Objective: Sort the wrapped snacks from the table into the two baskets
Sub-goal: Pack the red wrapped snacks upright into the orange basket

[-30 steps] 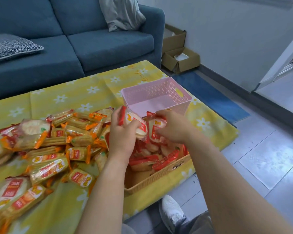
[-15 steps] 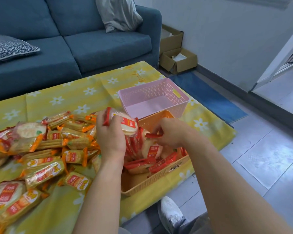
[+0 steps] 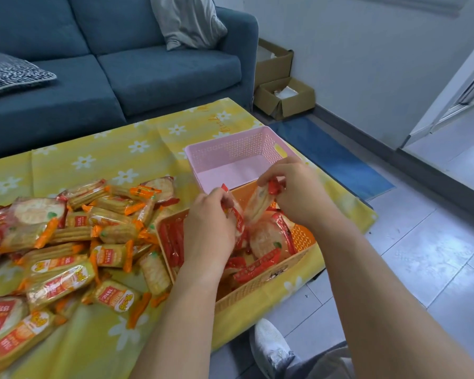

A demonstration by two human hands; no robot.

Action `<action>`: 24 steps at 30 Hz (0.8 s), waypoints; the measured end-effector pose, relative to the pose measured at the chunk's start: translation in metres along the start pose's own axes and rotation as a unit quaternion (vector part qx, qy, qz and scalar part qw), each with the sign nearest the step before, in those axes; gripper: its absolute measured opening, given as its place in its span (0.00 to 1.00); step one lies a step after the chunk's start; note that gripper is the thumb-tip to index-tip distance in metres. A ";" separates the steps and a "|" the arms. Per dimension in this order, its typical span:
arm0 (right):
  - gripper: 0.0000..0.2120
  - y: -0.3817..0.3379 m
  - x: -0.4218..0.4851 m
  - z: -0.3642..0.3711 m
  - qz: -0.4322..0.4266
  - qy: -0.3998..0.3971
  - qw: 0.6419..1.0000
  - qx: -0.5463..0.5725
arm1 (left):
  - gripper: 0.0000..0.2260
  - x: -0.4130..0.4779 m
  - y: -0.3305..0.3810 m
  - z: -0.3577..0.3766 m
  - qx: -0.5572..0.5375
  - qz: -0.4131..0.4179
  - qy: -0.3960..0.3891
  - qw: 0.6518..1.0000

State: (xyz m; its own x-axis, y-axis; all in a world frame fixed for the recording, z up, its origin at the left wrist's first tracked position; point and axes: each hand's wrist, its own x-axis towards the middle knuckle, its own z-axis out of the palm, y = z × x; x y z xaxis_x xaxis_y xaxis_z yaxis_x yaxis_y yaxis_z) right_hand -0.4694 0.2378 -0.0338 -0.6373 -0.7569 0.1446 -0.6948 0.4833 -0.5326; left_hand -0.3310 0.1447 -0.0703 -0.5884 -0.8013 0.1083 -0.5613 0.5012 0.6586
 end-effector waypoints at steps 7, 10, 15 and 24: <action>0.20 0.001 0.000 0.012 -0.023 -0.100 0.995 -0.010 | 0.13 -0.004 0.010 0.001 -0.031 -0.017 -0.010 0.999; 0.19 -0.001 -0.002 0.011 -0.017 -0.122 0.992 0.012 | 0.14 0.001 0.003 0.001 -0.162 -0.068 -0.054 0.983; 0.07 -0.002 -0.001 0.017 0.010 -0.100 0.994 0.053 | 0.21 0.004 -0.011 0.001 -0.131 -0.049 -0.072 0.987; 0.20 -0.008 -0.005 0.020 0.129 -0.135 0.982 0.025 | 0.14 0.005 -0.006 0.003 0.152 -0.047 -0.031 0.987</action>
State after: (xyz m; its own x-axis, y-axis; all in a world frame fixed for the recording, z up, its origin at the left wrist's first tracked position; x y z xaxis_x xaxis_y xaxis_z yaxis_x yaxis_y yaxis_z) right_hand -0.4540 0.2289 -0.0472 -0.6733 -0.7050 -0.2228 -0.5015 0.6569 -0.5631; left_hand -0.3321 0.1385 -0.0757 -0.5539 -0.8326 0.0057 -0.7584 0.5074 0.4092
